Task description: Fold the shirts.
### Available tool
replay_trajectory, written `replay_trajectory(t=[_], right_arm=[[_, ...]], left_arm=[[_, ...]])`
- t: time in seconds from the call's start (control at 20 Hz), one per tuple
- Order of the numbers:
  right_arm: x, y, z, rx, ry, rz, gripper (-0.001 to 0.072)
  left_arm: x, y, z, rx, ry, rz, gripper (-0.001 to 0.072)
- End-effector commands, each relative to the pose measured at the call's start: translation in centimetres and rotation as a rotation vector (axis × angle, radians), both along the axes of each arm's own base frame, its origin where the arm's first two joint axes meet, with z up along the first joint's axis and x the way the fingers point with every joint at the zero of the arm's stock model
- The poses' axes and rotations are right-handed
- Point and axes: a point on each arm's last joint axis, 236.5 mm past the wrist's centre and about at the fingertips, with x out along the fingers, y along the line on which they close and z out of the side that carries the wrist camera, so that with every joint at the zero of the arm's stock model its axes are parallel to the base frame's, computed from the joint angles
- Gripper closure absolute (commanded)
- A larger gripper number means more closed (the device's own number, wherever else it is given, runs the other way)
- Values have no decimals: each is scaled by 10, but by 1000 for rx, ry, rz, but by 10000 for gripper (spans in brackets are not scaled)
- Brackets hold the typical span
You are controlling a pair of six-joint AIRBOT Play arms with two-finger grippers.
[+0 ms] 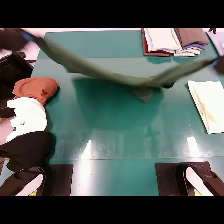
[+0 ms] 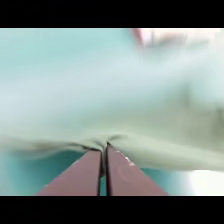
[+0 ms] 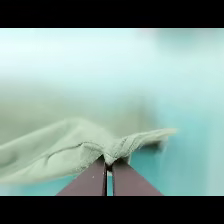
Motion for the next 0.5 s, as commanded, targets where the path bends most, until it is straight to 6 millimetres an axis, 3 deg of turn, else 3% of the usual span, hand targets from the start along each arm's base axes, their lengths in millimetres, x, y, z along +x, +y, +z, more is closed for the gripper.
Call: replay_trajectory(t=[0.0,0.1,0.2,0.35,0.45], right_arm=[[-66,8,155,-102,-375,-47,695],[-99,9,206,-172,-487,-80,695],[-118,7,240,-217,-553,-123,695],[-125,2,256,-230,-578,-167,696],[-109,-6,239,-213,-510,-164,697]], left_arm=[[-100,27,155,-70,-427,69,685],[-145,35,198,-87,-565,81,686],[-166,43,219,-90,-643,108,687],[-155,63,216,-82,-629,202,686],[-114,70,181,-72,-493,250,686]])
